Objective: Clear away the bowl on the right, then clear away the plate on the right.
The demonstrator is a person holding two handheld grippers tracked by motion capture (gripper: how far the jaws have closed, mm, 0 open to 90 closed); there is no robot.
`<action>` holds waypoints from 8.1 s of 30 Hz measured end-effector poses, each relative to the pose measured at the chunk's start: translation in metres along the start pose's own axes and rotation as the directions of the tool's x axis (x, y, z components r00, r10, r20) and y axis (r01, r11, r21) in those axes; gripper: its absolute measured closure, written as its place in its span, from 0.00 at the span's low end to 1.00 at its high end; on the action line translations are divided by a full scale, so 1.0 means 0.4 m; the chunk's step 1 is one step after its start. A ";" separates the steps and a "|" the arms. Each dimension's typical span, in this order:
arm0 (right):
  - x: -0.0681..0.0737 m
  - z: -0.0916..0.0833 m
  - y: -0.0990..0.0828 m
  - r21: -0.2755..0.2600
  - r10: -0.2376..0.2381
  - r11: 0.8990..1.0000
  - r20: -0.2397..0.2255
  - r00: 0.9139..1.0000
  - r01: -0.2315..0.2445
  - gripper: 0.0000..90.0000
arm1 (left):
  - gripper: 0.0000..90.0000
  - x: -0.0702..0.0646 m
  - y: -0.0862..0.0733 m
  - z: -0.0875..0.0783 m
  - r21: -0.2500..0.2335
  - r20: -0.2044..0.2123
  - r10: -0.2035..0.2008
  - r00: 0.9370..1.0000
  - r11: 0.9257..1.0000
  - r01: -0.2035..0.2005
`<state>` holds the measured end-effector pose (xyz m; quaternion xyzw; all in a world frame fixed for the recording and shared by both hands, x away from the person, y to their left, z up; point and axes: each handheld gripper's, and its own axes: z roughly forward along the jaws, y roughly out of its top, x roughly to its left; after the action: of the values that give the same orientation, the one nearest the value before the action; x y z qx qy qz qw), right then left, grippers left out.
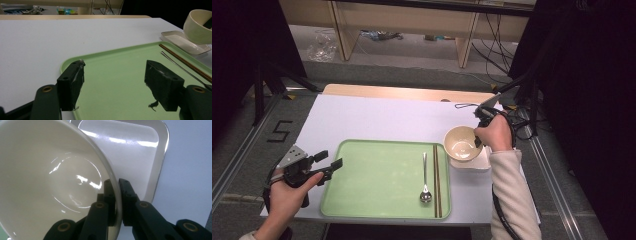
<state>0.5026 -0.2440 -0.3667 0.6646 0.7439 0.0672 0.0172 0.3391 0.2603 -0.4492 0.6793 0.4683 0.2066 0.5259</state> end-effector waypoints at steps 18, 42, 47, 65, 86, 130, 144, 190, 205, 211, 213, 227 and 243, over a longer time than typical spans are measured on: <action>0.059 -0.015 -0.006 0.020 -0.094 0.995 -0.034 0.995 0.095 0.95 | 0.35 0.000 0.000 0.000 -0.001 -0.001 0.001 1.000 1.000 -0.001; 0.143 -0.005 -0.017 0.035 -0.178 0.983 -0.024 0.984 0.179 0.95 | 0.35 0.001 0.000 -0.001 -0.003 -0.001 -0.002 1.000 1.000 0.002; 0.160 -0.006 -0.020 0.044 -0.205 0.978 -0.029 0.978 0.206 0.95 | 0.35 0.001 0.000 -0.001 -0.003 -0.002 -0.002 1.000 1.000 0.002; 0.207 0.002 -0.028 0.039 -0.263 0.963 -0.051 0.963 0.265 0.95 | 0.35 0.001 0.000 -0.001 -0.003 0.000 -0.001 1.000 1.000 0.001; 0.274 0.029 -0.038 0.037 -0.338 0.938 -0.103 0.935 0.343 0.95 | 0.35 0.001 0.000 0.000 0.001 0.001 0.001 1.000 1.000 -0.001; 0.407 0.146 -0.057 0.061 -0.397 0.906 -0.228 0.889 0.420 0.95 | 0.35 0.001 -0.001 0.001 -0.002 0.003 -0.001 1.000 1.000 0.001; 0.426 0.177 -0.061 0.075 -0.407 0.898 -0.230 0.884 0.433 0.95 | 0.35 0.001 0.000 0.000 0.000 0.002 0.000 1.000 1.000 0.000; 0.013 -0.010 0.015 -0.177 -0.161 0.975 -0.155 0.975 0.133 0.57 | 0.35 0.001 -0.001 0.005 0.006 -0.005 -0.006 1.000 1.000 0.006; -0.036 -0.004 0.017 -0.156 -0.075 0.986 -0.145 0.987 0.052 0.56 | 0.35 0.002 -0.003 -0.001 0.005 -0.006 -0.001 1.000 1.000 0.001; -0.075 0.023 0.020 -0.101 -0.022 0.995 -0.107 0.994 0.011 0.66 | 0.35 0.002 -0.002 0.001 0.005 -0.002 -0.001 1.000 1.000 0.001; -0.089 0.035 0.021 -0.080 -0.015 0.997 -0.107 0.994 0.007 0.69 | 0.35 0.003 -0.003 0.001 0.007 -0.001 -0.003 1.000 1.000 0.003; -0.168 0.110 0.024 -0.005 0.018 1.000 0.003 1.000 -0.018 0.73 | 0.35 0.000 -0.003 0.000 0.005 0.000 -0.001 1.000 1.000 0.001; -0.180 0.171 0.026 0.036 0.065 0.997 0.002 0.998 -0.065 0.82 | 0.35 -0.001 -0.003 0.003 0.007 0.000 -0.013 1.000 1.000 0.013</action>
<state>0.5289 -0.3089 -0.4377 0.6888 0.7229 0.0539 0.0032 0.3391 0.2595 -0.4508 0.6781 0.4733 0.2014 0.5249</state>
